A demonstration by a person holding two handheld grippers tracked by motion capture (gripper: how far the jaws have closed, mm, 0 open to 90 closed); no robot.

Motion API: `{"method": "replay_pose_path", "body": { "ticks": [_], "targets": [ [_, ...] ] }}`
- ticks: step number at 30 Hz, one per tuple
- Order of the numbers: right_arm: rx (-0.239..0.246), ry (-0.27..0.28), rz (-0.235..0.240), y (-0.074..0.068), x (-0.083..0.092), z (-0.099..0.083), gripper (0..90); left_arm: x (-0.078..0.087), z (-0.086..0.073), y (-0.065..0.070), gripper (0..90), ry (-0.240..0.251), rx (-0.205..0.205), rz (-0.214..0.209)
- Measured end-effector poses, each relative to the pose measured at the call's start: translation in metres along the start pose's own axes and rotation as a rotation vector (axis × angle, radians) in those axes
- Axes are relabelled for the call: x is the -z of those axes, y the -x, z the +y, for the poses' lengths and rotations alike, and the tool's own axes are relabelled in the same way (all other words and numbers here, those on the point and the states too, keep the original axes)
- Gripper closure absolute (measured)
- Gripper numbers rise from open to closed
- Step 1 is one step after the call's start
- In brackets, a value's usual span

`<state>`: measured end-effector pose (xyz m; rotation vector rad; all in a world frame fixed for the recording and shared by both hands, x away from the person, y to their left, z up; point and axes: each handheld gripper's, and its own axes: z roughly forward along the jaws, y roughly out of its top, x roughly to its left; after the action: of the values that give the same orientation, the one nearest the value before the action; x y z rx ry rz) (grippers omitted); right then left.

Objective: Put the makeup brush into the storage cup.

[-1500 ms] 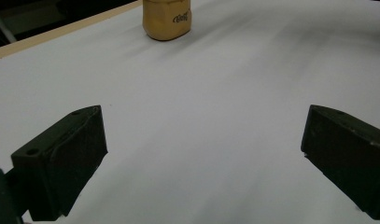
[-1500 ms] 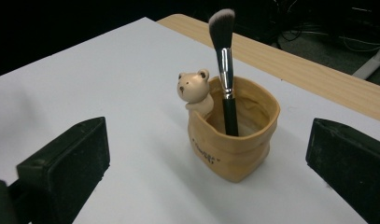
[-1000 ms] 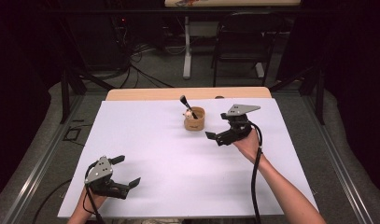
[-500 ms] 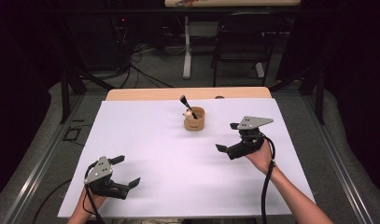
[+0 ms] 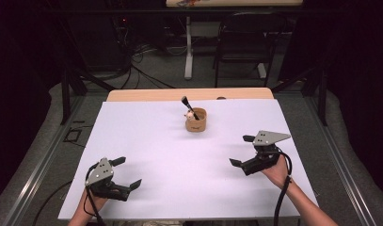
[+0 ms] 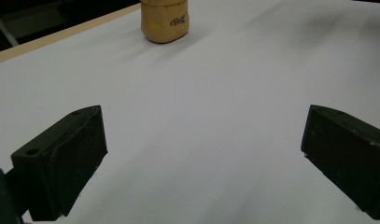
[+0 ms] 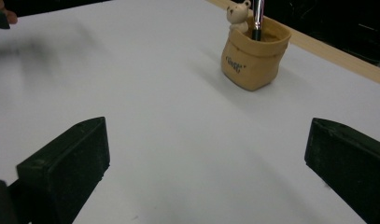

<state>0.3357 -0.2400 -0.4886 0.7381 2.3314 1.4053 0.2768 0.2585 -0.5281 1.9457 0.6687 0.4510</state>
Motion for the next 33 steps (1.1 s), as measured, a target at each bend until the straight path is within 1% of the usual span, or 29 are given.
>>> {"method": "replay_pose_path", "body": {
  "ticks": [2,3,4,5,6,7,9,11,15,18,19,20,22,23,29,33],
  "targets": [
    [-0.001,-0.004,0.003,-0.001,0.002,-0.003,0.0,0.000,0.000,0.000,0.2,0.001,0.000,0.000],
    [0.005,-0.013,0.001,-0.002,0.006,-0.008,0.0,0.000,0.000,0.000,0.2,0.003,0.002,-0.001],
    [0.005,-0.013,0.001,-0.002,0.006,-0.008,0.0,0.000,0.000,0.000,0.2,0.003,0.002,-0.001],
    [0.010,-0.020,0.000,-0.004,0.010,-0.013,0.0,0.000,0.000,0.000,0.1,0.001,0.001,-0.004],
    [0.015,-0.023,-0.008,-0.004,0.012,-0.015,0.0,0.000,0.000,0.000,0.2,-0.001,-0.001,-0.001],
    [0.016,-0.027,-0.005,-0.004,0.014,-0.018,0.0,0.000,0.000,0.000,0.2,-0.001,-0.002,0.000],
    [0.020,-0.021,-0.012,-0.005,0.018,-0.022,0.0,0.000,0.000,0.000,0.2,0.004,-0.001,0.008],
    [0.014,-0.026,-0.015,-0.006,0.021,-0.025,0.0,0.001,0.000,0.000,0.2,0.001,0.001,0.008],
    [0.017,-0.021,-0.023,-0.007,0.027,-0.031,0.0,0.000,0.000,0.000,0.2,-0.002,-0.001,0.002],
    [0.018,-0.029,-0.019,-0.007,0.030,-0.034,0.0,0.000,0.000,0.000,0.2,-0.001,-0.001,0.001],
    [0.029,-0.034,-0.024,-0.007,0.030,-0.035,0.0,0.001,0.000,0.000,0.2,0.002,0.000,0.003],
    [0.030,-0.041,-0.024,-0.007,0.030,-0.036,0.0,0.001,0.000,0.000,0.2,0.002,0.000,0.003],
    [0.031,-0.037,-0.032,-0.007,0.031,-0.038,0.0,0.002,0.000,0.000,0.2,0.001,-0.003,0.009],
    [0.038,-0.042,-0.042,-0.007,0.033,-0.040,0.0,0.002,-0.001,0.000,0.2,0.004,0.000,0.007],
    [0.048,-0.056,-0.042,-0.008,0.037,-0.046,0.0,0.001,0.000,0.000,0.2,0.002,0.000,0.004],
    [0.053,-0.033,-0.048,-0.011,0.039,-0.044,0.0,0.001,0.000,0.000,0.2,0.006,0.000,-0.002]
  ]
}}
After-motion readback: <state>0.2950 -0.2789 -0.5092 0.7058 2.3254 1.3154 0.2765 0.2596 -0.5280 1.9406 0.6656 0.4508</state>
